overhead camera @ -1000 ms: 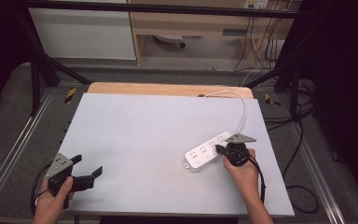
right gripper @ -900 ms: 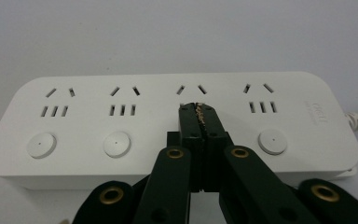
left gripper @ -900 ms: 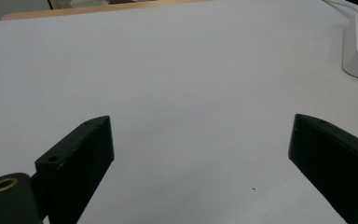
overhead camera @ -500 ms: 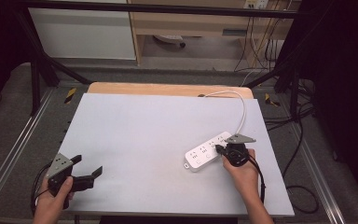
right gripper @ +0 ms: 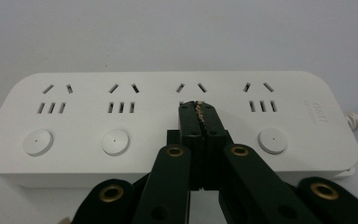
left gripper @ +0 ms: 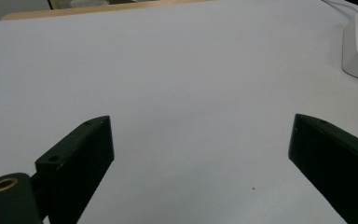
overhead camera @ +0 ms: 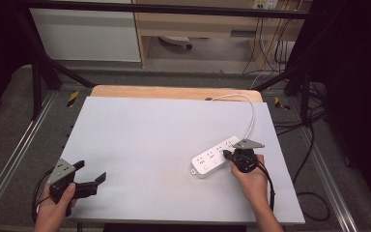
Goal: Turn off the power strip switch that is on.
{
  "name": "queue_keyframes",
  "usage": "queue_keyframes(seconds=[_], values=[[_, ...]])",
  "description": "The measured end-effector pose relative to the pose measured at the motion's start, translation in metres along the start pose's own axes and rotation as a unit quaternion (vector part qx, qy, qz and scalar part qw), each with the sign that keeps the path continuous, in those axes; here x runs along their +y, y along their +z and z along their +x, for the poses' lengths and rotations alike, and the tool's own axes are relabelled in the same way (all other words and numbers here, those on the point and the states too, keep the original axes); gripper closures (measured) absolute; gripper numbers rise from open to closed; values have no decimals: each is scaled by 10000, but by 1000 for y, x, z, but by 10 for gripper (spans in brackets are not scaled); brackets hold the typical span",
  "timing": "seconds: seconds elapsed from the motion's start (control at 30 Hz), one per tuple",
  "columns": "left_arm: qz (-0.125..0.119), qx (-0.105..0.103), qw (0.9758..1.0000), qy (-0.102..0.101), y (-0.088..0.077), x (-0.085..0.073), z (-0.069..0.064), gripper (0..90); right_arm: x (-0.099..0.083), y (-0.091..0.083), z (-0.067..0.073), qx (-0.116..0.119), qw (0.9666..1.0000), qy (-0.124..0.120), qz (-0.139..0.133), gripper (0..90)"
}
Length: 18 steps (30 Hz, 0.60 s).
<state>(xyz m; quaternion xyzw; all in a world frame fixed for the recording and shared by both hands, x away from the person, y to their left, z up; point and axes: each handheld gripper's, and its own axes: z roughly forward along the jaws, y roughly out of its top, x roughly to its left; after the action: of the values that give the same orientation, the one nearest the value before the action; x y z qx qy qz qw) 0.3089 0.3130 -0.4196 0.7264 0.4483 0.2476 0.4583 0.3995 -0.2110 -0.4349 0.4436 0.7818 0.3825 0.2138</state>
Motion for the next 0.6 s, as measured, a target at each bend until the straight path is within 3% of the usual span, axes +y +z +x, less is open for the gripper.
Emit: queue_keyframes(seconds=[0.6], values=[[-2, 8, 10000, 2, 0, 0, 0, 64, 0, 0, 0, 5, 10000, -18, -5, 900]])
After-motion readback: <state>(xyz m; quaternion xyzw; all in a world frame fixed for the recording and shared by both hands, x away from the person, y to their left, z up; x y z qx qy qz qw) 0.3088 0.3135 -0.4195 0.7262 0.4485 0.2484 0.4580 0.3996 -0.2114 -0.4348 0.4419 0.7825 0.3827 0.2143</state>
